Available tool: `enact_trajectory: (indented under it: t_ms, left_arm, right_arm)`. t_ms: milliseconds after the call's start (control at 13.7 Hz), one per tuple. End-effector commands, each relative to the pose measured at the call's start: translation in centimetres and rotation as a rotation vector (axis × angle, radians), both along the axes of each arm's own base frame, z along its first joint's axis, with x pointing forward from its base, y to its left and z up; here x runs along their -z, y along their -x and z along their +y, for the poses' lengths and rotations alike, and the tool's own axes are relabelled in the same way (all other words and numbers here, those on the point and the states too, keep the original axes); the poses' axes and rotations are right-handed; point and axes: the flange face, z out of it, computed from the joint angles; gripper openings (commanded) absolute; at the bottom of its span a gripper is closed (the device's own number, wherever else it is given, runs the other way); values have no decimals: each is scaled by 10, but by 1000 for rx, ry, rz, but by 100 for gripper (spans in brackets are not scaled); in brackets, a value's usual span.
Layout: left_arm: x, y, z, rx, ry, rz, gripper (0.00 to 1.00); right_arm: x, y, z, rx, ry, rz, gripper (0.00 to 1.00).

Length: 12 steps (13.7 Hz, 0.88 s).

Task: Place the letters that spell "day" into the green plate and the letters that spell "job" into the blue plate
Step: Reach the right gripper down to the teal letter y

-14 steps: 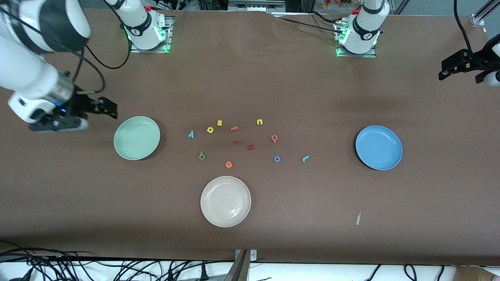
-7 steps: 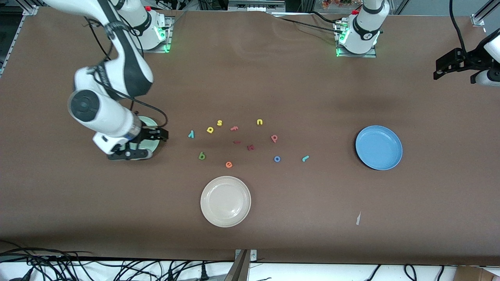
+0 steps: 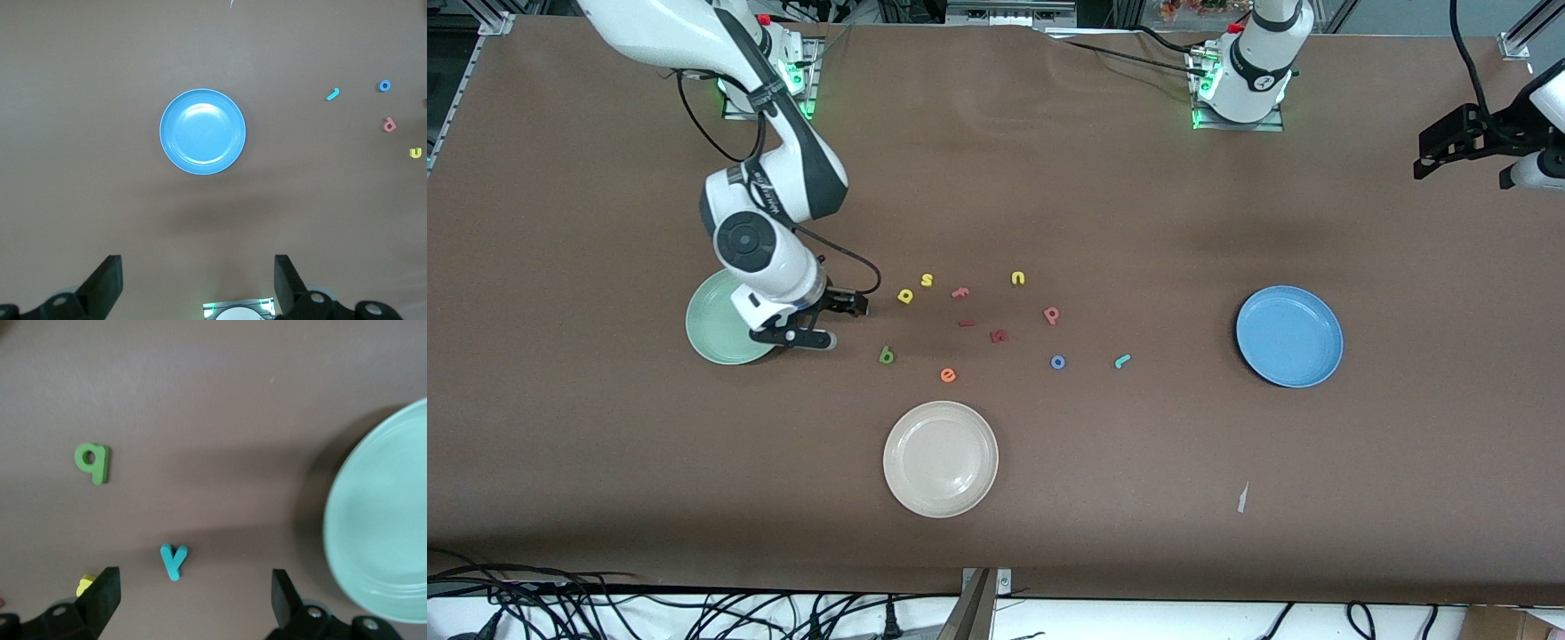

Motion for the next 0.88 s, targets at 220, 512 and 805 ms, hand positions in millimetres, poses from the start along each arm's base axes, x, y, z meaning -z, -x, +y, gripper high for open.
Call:
enact_trajectory:
  t_ms: [220,512,805]
  left_arm:
    - [-5,-2,2,-10,-21,7,100]
    - [-5,-3,-5,2,-21,0,100]
    - [2,-7,4,-5,-20,15,100]
  right_arm:
    - [32,15,8,56,4,-31,69]
    - [50,22,18,63,-10,-48,67]
    - [61,26,21,57,-8,-41,54]
